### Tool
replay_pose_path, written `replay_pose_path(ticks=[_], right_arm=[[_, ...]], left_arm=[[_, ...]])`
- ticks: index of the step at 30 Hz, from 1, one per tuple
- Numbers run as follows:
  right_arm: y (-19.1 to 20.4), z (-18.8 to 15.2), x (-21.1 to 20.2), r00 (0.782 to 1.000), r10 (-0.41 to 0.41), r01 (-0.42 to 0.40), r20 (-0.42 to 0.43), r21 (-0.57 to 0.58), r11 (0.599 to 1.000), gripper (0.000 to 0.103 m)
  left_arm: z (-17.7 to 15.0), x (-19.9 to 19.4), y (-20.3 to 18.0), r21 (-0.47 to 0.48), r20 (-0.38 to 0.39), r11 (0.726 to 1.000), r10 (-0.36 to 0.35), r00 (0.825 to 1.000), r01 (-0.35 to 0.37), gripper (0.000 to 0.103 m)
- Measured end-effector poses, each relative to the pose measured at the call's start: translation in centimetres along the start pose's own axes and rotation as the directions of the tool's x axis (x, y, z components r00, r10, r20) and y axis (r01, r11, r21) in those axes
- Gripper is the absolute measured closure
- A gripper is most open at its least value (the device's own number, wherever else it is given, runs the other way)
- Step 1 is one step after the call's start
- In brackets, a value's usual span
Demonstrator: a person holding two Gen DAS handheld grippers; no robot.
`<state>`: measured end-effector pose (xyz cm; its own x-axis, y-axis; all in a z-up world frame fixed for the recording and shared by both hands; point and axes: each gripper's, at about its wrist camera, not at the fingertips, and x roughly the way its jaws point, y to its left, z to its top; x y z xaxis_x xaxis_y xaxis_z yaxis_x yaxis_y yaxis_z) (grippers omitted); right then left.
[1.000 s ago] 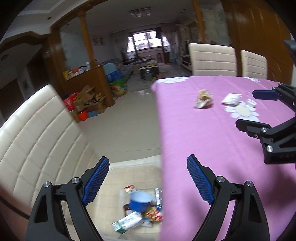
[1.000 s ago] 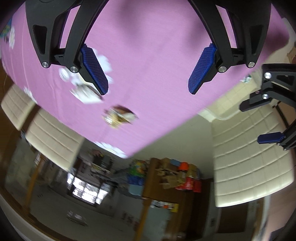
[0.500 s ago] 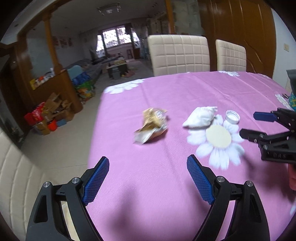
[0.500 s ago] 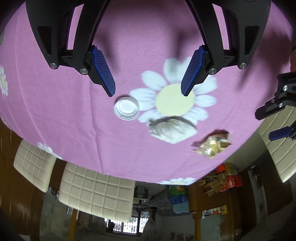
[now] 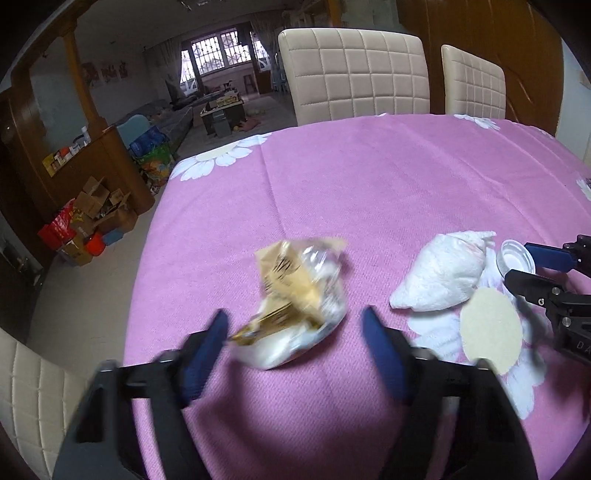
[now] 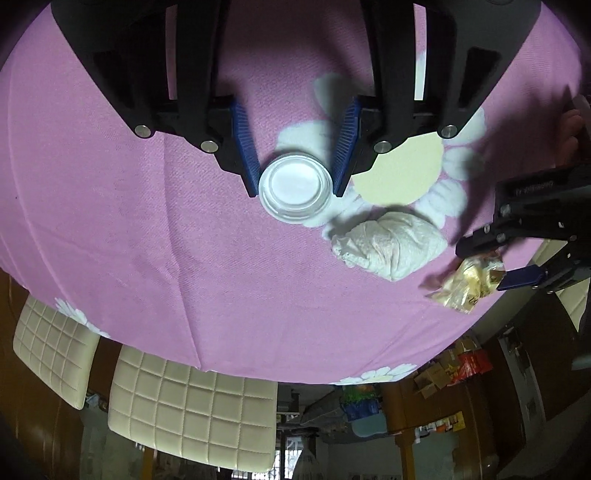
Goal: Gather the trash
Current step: 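Carry the gold wrapper to the bin with the left gripper while the right gripper holds the cap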
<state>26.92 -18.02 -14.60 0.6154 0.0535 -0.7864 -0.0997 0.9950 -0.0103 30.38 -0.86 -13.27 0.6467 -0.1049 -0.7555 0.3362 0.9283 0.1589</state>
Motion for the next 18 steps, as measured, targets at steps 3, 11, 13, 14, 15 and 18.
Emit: replay_pose_path(ticks=[3, 11, 13, 14, 15, 18], right_arm=[[-0.1, -0.8, -0.8, 0.999, -0.041, 0.041, -0.005, -0.014, 0.999, 0.062], [1.5, -6.1, -6.1, 0.998, -0.063, 0.062, -0.012, -0.030, 0.998, 0.062], [2.1, -7.9, -7.7, 0.998, -0.064, 0.064, -0.006, -0.036, 0.997, 0.062], [2.3, -8.6, -8.3, 0.998, -0.066, 0.066, -0.004, -0.039, 0.997, 0.062], [2.6, -9.5, -8.9, 0.998, -0.068, 0.068, -0.003, -0.041, 0.997, 0.062], [3.2, -11.2, -10.1, 0.998, -0.060, 0.060, -0.001, -0.042, 0.997, 0.062]], left_arm=[[-0.6, -1.1, -0.3, 0.017, 0.020, 1.000, 0.016, 1.000, -0.016, 0.065], [-4.2, -6.0, -2.6, 0.075, 0.057, 0.997, -0.001, 0.998, -0.003, 0.084], [-5.6, -7.6, -3.2, 0.079, 0.064, 0.997, -0.014, 0.998, 0.009, 0.084], [-6.0, -8.1, -3.5, 0.080, 0.067, 0.997, -0.016, 0.998, 0.011, 0.084], [-6.7, -8.9, -3.9, 0.082, 0.070, 0.997, -0.022, 0.997, 0.016, 0.084], [-8.2, -10.7, -4.9, 0.095, 0.085, 0.995, -0.023, 0.996, 0.015, 0.084]])
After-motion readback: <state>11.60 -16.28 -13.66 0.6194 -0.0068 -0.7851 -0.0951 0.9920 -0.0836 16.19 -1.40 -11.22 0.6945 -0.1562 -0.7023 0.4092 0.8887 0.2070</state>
